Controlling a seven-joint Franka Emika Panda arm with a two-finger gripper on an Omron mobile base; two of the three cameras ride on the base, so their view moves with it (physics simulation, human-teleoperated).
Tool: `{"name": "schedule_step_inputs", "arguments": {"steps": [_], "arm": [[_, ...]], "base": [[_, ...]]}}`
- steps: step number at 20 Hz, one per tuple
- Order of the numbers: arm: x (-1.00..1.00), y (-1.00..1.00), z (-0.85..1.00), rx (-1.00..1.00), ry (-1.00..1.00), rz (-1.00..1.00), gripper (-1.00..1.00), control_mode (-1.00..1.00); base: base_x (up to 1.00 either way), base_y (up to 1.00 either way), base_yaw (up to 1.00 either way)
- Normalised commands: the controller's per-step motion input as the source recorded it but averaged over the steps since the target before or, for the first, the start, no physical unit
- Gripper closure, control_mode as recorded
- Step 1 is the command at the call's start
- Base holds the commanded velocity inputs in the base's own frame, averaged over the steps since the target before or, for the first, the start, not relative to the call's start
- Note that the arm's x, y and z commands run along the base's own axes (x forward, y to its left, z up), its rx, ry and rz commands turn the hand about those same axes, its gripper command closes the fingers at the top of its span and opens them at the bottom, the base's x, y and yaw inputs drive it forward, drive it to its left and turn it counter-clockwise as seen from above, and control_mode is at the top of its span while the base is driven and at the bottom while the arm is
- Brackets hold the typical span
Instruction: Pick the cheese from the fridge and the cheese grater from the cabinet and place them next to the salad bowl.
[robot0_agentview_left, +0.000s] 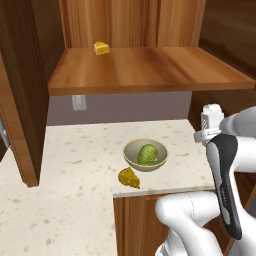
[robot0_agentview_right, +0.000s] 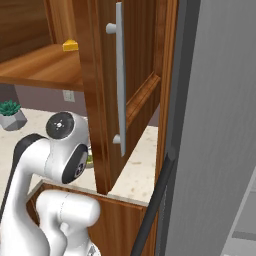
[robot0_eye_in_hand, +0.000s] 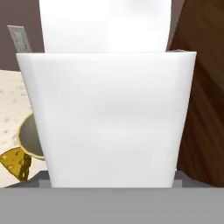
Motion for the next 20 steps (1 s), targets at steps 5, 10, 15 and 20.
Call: {"name": "schedule_step_inputs", "arguments": {"steps": [5,10,15,20], "arm": [[0.44,-0.04,-0.67,0.01,-0.20,0.06,1.00,-1.00],[0.51,0.02,-0.60,0.00,-0.08,0.00,1.00,-1.00],[0.49,0.00,-0.65,0.00,-0.01,0.00,1.00,-1.00],[0.41,0.00,-0.52,0.03,0.00,0.00,1.00,-1.00]], "base": [[0.00,0.00,0.00],[0.00,0.00,0.00],[0.00,0.00,0.00],[0.00,0.00,0.00]]}}
